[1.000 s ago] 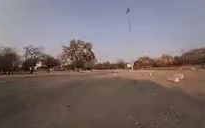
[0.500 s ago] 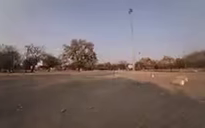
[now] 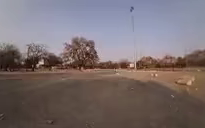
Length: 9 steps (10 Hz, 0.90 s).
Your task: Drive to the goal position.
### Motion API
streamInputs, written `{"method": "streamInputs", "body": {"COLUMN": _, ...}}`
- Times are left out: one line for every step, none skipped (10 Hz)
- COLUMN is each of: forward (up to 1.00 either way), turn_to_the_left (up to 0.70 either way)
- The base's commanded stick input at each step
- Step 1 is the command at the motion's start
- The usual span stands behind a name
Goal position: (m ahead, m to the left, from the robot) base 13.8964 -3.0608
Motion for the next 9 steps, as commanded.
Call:
{"method": "streamInputs", "body": {"forward": 0.7, "turn_to_the_left": 0.0}}
{"method": "streamInputs", "body": {"forward": 0.7, "turn_to_the_left": 0.0}}
{"method": "streamInputs", "body": {"forward": 0.7, "turn_to_the_left": 0.0}}
{"method": "streamInputs", "body": {"forward": 0.7, "turn_to_the_left": 0.0}}
{"method": "streamInputs", "body": {"forward": 0.7, "turn_to_the_left": 0.0}}
{"method": "streamInputs", "body": {"forward": 0.7, "turn_to_the_left": 0.0}}
{"method": "streamInputs", "body": {"forward": 0.7, "turn_to_the_left": 0.0}}
{"method": "streamInputs", "body": {"forward": 0.7, "turn_to_the_left": 0.0}}
{"method": "streamInputs", "body": {"forward": 0.7, "turn_to_the_left": 0.0}}
